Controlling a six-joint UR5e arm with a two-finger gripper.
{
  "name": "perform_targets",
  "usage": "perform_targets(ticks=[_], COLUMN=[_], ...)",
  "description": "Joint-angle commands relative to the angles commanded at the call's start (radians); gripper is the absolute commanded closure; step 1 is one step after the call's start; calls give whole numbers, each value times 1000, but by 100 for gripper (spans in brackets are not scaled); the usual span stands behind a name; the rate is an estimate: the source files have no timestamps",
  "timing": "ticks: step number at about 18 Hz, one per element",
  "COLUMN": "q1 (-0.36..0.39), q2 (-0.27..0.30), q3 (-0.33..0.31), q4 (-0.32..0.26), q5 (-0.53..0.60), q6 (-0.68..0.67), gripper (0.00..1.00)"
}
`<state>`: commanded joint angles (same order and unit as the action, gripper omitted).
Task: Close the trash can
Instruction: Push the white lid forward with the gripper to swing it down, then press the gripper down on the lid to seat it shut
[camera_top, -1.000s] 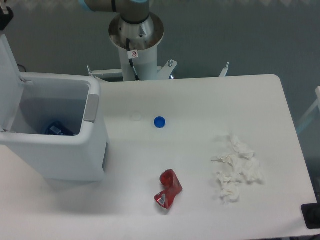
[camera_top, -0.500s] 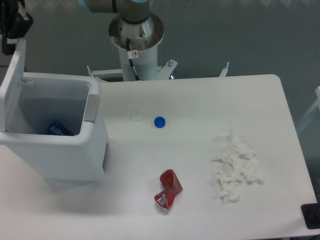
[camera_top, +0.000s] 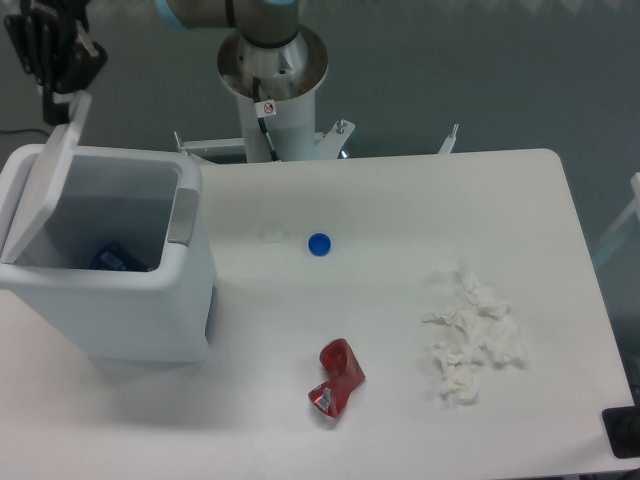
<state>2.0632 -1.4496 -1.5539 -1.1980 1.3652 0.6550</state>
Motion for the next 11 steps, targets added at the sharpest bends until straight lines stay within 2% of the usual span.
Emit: perform_targets(ticks=[4,11], q1=[26,68], q2=[-2,-52], q3=[-20,-31], q4=[3,0], q5=[2,0], q6=[2,2], gripper=[100,100])
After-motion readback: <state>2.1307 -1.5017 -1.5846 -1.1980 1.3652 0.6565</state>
